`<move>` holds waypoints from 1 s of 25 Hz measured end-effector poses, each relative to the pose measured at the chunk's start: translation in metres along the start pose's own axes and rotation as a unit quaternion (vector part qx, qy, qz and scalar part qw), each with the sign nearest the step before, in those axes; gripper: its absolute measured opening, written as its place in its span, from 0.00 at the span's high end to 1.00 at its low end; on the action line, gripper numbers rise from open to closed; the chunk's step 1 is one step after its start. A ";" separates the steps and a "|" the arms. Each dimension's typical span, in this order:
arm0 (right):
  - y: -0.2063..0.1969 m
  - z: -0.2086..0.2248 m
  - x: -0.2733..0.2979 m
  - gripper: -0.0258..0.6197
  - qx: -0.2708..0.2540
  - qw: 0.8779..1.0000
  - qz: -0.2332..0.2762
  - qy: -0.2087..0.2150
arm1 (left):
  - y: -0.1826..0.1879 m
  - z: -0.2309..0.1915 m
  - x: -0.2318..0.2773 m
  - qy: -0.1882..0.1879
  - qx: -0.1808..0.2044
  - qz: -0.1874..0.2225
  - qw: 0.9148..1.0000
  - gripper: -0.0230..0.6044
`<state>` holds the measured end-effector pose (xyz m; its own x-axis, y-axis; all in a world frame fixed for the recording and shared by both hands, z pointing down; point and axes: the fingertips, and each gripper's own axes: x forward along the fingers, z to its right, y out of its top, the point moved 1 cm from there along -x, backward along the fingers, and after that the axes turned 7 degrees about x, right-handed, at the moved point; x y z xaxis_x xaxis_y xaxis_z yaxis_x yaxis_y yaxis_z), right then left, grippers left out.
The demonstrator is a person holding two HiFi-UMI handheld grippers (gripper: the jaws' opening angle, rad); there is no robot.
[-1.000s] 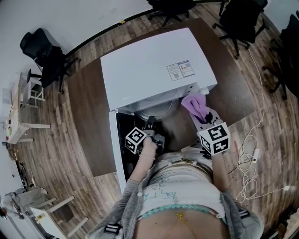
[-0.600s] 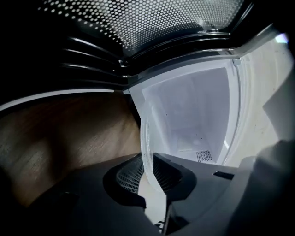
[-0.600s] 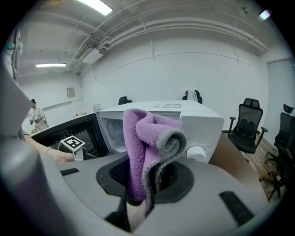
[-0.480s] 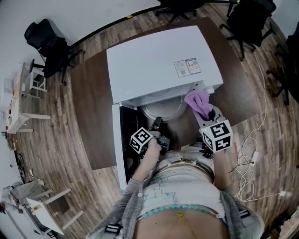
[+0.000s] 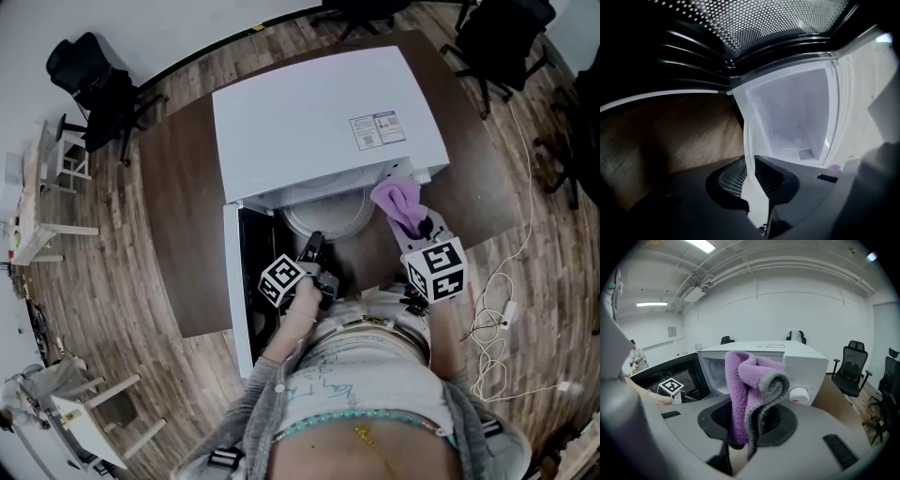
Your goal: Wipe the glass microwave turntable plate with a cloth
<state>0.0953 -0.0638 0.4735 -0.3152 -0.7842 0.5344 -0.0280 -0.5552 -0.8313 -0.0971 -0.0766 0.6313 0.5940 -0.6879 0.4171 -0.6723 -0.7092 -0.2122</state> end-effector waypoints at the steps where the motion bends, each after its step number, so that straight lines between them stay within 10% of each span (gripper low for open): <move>1: 0.000 0.000 -0.001 0.80 -0.001 1.000 -0.001 -0.001 | 0.000 0.000 0.000 -0.003 -0.001 0.001 1.000 0.87; 25: -0.008 -0.017 0.021 0.80 -0.058 0.998 -0.035 0.003 | -0.006 -0.006 -0.011 -0.018 0.002 -0.001 1.000 0.88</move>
<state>0.0723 -0.0716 0.4885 -0.3144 -0.7432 0.5906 -0.1591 -0.5721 -0.8046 -0.1026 -0.0639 0.6326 0.6111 -0.6913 0.3857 -0.6696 -0.7113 -0.2139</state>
